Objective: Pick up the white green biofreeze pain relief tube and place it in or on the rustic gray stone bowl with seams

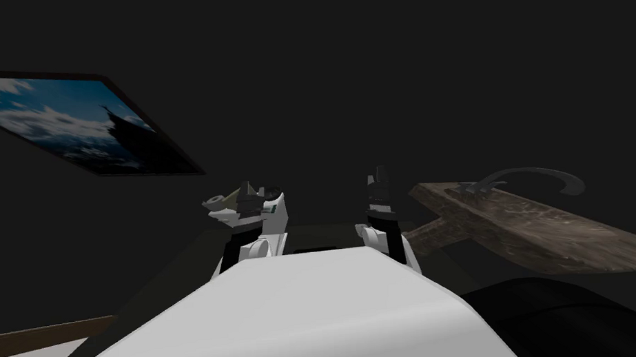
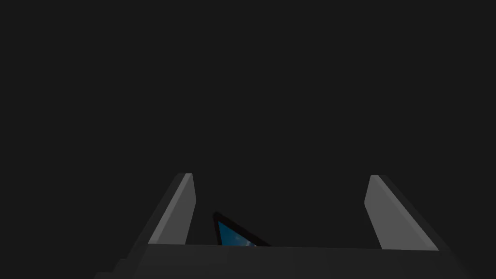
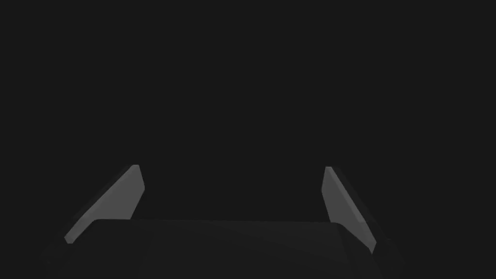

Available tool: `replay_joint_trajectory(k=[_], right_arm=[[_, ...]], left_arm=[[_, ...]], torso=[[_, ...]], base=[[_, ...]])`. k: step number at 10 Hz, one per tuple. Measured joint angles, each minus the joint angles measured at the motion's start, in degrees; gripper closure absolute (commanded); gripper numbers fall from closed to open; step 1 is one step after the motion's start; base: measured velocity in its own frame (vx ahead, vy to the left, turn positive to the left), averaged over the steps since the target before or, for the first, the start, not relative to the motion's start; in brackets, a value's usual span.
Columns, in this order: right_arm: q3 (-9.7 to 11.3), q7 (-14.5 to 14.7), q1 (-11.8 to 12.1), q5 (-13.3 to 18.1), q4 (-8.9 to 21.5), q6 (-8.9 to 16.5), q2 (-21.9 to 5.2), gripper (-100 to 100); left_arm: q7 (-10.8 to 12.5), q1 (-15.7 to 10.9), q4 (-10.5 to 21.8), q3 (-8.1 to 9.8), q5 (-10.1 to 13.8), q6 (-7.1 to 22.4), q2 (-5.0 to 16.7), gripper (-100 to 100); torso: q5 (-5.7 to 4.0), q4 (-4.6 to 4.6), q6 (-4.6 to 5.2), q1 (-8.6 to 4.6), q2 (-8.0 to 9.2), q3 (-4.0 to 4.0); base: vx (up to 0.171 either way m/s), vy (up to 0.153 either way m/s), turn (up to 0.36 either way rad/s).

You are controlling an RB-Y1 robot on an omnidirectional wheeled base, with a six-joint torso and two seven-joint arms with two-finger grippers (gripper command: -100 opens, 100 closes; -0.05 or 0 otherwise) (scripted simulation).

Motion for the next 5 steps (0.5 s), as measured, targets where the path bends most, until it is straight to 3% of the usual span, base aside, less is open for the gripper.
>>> replay_joint_trajectory(k=[5], right_arm=[[0.00,0.00,-0.01,0.00,0.00,0.00,0.00,0]], left_arm=[[0.62,0.58,1.43,1.85,0.19,3.64,5.94,-100]], torso=[[-0.02,0.06,0.00,-0.09,0.27,0.16]], base=[[-0.064,-0.027,-0.019]])
